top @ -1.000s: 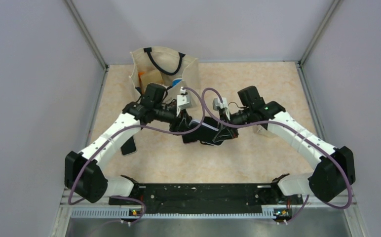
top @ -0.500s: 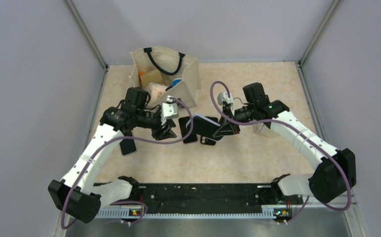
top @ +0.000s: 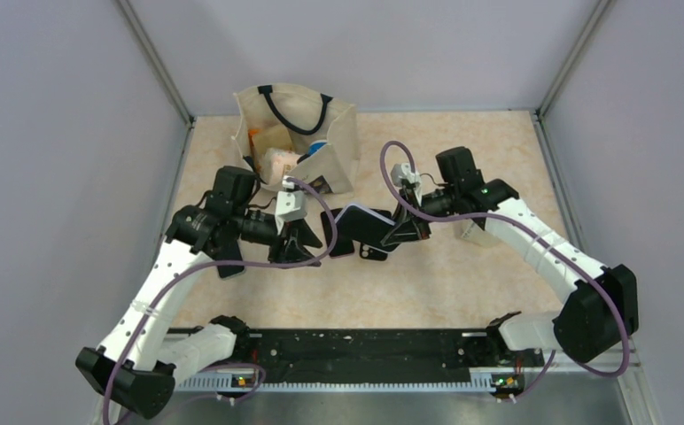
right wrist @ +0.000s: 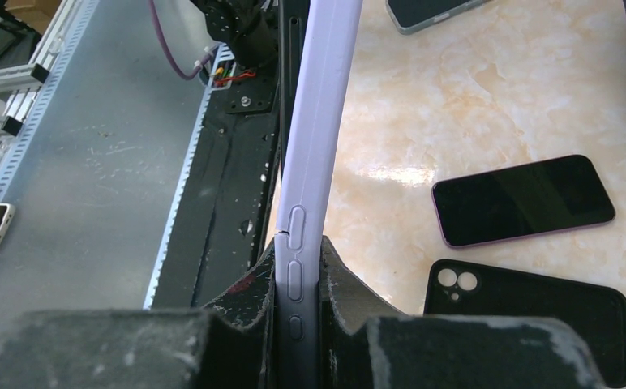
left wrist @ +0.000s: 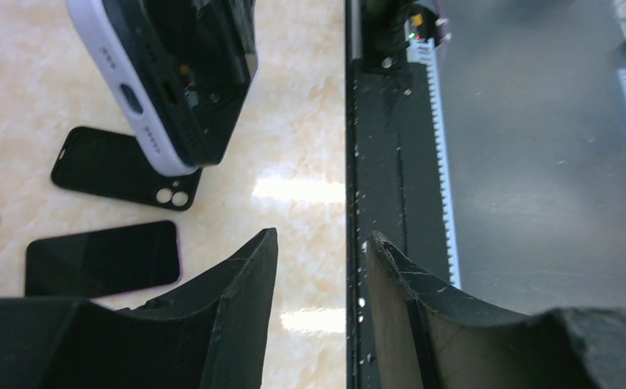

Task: Take the phone out of the phone case
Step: Remove the phone case from the phone.

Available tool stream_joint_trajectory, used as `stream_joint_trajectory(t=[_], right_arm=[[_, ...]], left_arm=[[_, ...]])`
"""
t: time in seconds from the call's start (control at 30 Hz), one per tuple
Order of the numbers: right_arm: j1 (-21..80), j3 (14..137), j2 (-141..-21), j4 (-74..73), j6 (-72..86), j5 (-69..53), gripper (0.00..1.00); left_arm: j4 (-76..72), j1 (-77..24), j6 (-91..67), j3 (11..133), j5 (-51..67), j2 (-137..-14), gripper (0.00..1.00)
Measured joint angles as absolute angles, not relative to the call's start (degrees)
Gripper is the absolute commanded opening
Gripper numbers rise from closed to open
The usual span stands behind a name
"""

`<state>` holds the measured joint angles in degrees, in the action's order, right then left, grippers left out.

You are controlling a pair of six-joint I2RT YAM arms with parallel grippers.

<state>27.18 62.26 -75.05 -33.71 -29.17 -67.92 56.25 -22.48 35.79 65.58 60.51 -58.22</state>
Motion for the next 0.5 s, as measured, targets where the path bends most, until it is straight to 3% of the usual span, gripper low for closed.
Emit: stream_joint_trajectory(t=[0.5], right_arm=[[27.16, 62.26, -75.55, -32.49, -27.77, -68.23, 0.0]], left_arm=[[36.38, -22.48, 13.08, 61.36, 66.35, -59.33, 0.48]])
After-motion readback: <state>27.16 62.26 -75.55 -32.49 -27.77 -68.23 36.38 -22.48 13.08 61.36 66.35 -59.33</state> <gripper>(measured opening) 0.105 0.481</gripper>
